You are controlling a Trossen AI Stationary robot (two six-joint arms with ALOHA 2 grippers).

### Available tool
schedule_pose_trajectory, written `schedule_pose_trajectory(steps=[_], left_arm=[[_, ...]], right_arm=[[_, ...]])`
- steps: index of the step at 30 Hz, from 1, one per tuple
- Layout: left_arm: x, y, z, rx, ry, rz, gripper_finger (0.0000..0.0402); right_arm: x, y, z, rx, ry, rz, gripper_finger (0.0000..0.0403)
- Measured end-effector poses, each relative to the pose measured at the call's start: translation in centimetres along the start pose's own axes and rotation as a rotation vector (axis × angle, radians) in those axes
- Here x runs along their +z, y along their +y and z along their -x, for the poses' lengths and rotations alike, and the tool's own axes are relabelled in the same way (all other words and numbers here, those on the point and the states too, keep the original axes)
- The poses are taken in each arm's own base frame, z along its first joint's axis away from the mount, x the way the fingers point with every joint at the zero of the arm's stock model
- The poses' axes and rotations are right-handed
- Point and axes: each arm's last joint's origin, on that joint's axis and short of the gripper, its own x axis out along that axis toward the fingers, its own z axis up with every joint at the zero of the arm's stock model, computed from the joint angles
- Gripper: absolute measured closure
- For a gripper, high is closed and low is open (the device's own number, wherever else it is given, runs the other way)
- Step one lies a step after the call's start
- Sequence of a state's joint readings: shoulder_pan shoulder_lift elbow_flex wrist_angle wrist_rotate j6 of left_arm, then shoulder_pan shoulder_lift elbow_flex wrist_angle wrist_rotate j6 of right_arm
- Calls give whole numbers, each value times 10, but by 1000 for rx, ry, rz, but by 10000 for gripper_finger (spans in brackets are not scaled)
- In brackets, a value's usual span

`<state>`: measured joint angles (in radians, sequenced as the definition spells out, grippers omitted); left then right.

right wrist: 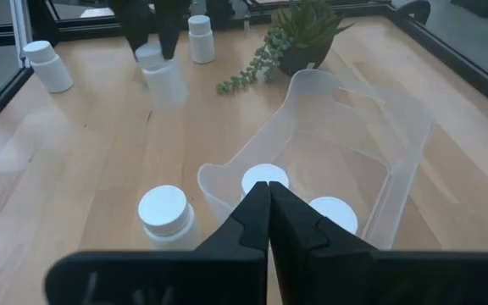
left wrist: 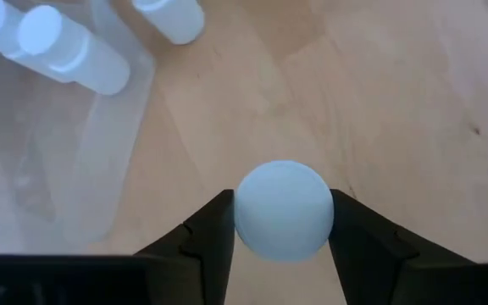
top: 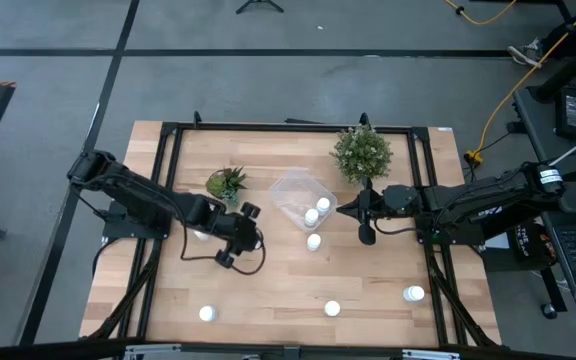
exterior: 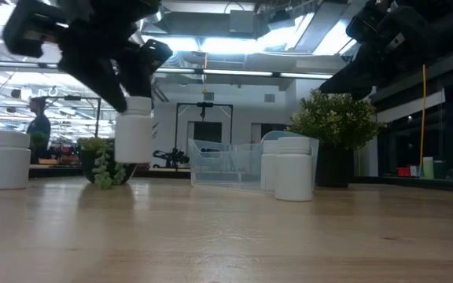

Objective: Pick and place pill bottles into a basket
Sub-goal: Put the pill bottle into the transparent bin

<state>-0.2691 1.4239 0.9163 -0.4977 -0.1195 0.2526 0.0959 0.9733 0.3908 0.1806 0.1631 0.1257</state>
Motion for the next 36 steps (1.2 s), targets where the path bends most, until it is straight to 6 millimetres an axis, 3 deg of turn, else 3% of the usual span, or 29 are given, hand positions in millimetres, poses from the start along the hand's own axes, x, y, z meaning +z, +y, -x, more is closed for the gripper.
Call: schedule_pose_trajectory(steps=[6, 14, 24, 36], left_arm=[[5, 20, 5, -38, -47, -13, 246], [14, 54, 17, 40, -103, -82, 246], [9, 97, 21, 139, -214, -87, 246], [5, 125, 11, 98, -238, -96, 246]], right_arm=[[0, 0, 0, 0, 1, 3, 394], [0, 0, 0, -1, 0, 40, 394], [2, 0, 0, 1, -18, 43, 394], [3, 0, 0, 2, -33, 25, 394]])
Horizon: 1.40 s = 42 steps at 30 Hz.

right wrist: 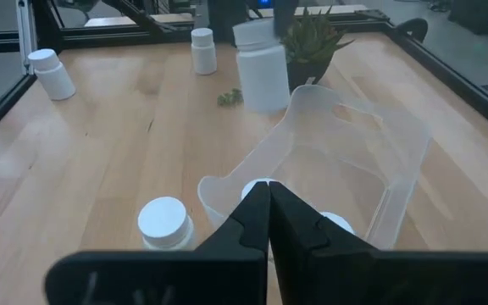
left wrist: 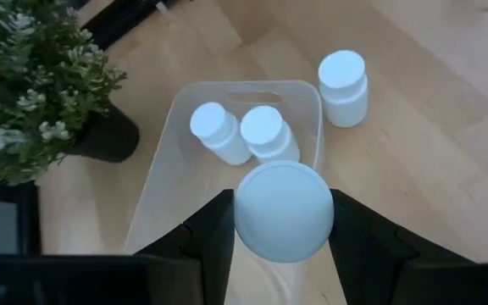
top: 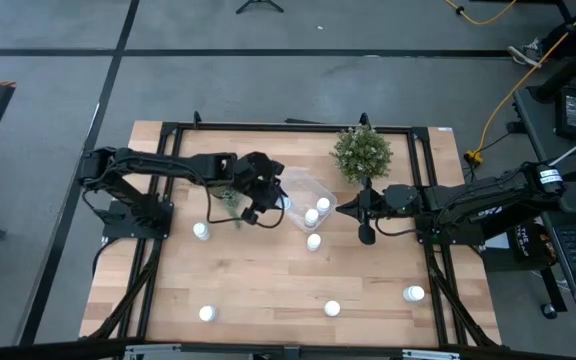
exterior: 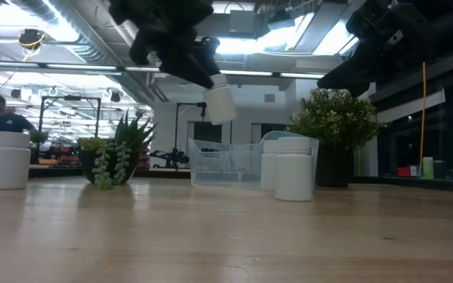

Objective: Pick and place pill bottles into a basket
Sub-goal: Put the pill bottle into the transparent bin

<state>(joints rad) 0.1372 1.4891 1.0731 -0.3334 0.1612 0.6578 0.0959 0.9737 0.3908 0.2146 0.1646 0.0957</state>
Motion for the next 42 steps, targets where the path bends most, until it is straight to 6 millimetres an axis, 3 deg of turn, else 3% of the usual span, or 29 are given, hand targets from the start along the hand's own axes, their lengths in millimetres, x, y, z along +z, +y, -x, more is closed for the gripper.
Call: schedule_pose_trajectory(steps=[8, 17, 31, 42], left_arm=[[7, 29, -12, -20, 14, -36, 246], [-5, 50, -48, -52, 95, -30, 246], [-14, 58, -84, -91, 129, -78, 246], [-14, 57, -83, -199, 41, -8, 246]], right_arm=[[0, 0, 0, 0, 5, -3, 394], [-2, 0, 0, -1, 18, 26, 394], [-3, 0, 0, -2, 26, 29, 394], [-3, 0, 0, -3, 34, 31, 394]])
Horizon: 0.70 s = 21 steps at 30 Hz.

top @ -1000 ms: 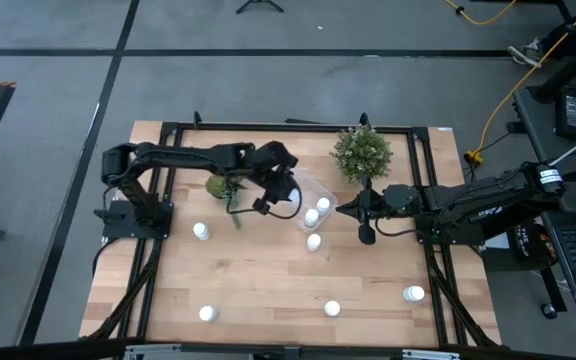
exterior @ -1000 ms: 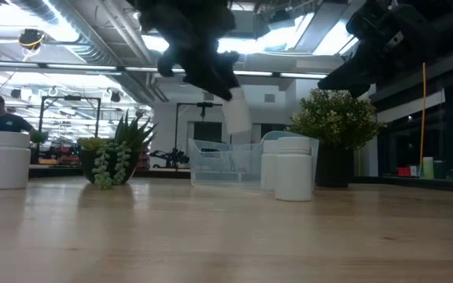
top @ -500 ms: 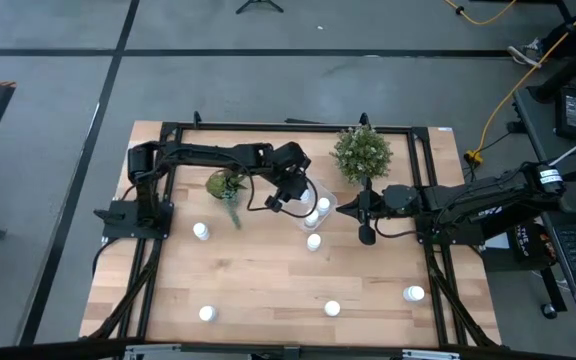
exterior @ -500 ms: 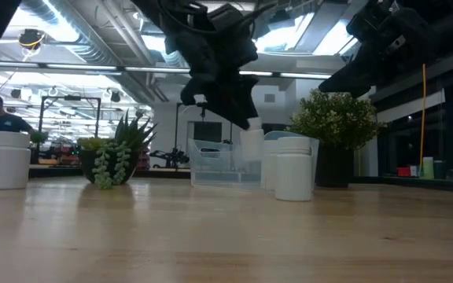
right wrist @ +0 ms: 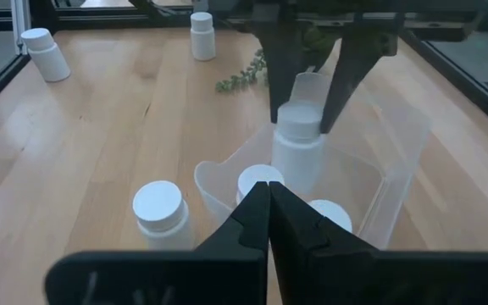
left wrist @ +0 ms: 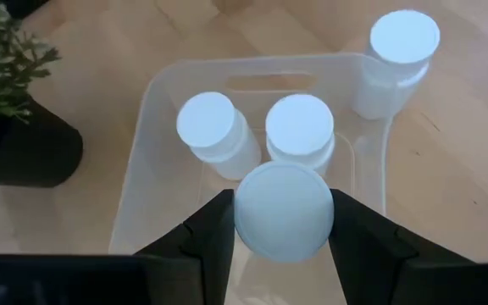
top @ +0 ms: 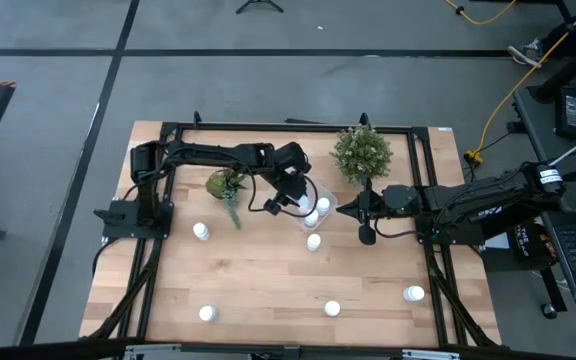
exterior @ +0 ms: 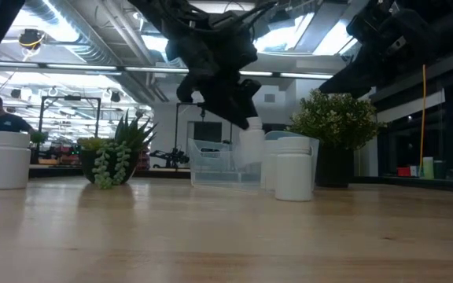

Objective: Pick and place pill bottles into a basket
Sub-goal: Put the pill bottle into the transparent bin

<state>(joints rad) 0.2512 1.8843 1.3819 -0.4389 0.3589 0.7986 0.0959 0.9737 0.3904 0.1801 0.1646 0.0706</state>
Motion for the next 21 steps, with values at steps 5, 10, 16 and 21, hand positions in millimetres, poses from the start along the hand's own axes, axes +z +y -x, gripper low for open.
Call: schedule_pose_trajectory(steps=[5, 10, 16, 21], left_arm=[[0, 0, 0, 5, 5, 12, 246], [-8, -2, -13, -2, 63, 31, 246], [-10, -5, -25, -20, 82, 23, 246], [-7, -9, -27, -30, 80, 16, 246]], right_arm=[[0, 0, 0, 0, 2, 0, 394], [-1, 0, 0, -1, 11, 2, 394], [-4, 0, 0, -3, 34, 0, 394], [-4, 0, 0, -3, 36, 3, 394]])
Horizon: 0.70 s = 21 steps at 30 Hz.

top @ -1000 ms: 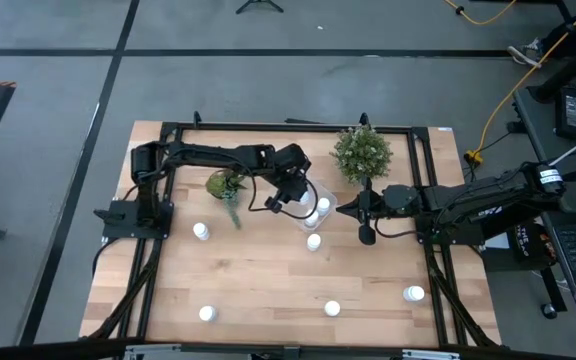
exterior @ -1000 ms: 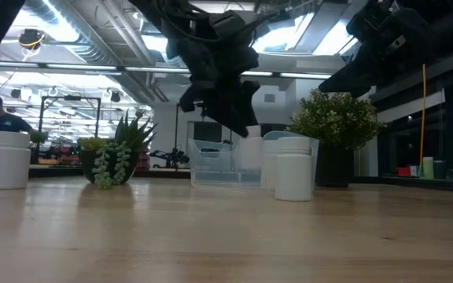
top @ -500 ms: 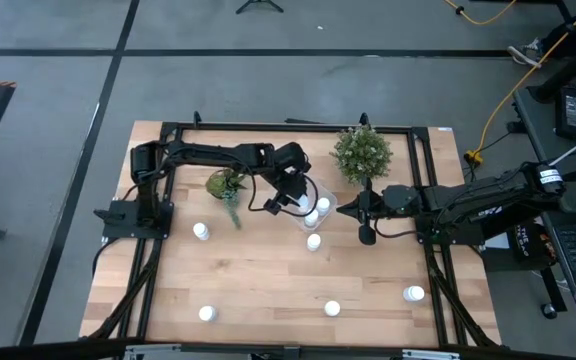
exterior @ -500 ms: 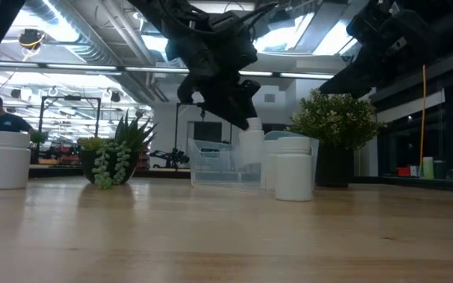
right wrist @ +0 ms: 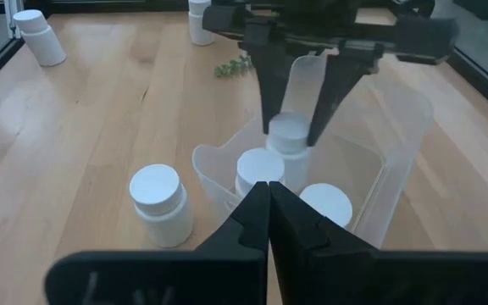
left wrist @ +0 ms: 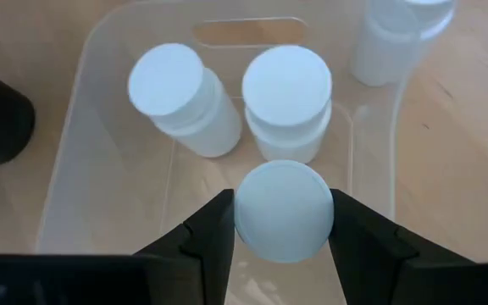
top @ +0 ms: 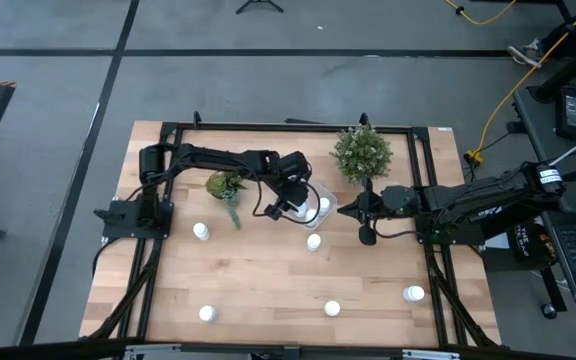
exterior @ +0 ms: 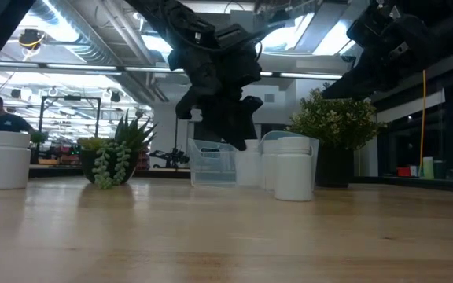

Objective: Pick and place pill bottles into a basket
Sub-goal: Put the pill bottle into the transparent bin

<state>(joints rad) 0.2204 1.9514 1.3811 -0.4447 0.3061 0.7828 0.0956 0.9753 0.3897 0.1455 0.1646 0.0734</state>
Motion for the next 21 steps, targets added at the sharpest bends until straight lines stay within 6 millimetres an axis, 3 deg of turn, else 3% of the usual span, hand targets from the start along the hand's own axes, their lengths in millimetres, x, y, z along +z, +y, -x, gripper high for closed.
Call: schedule_pose_trajectory(steps=[9, 15, 21], left_arm=[[9, -9, -6, 45, 57, -65, 246], [9, -10, -6, 45, 61, -52, 217], [8, -12, -7, 35, 70, -24, 214]], right_arm=[[0, 0, 0, 0, 2, 1, 394], [0, 0, 0, 0, 3, 1, 394], [0, 0, 0, 0, 4, 1, 394]])
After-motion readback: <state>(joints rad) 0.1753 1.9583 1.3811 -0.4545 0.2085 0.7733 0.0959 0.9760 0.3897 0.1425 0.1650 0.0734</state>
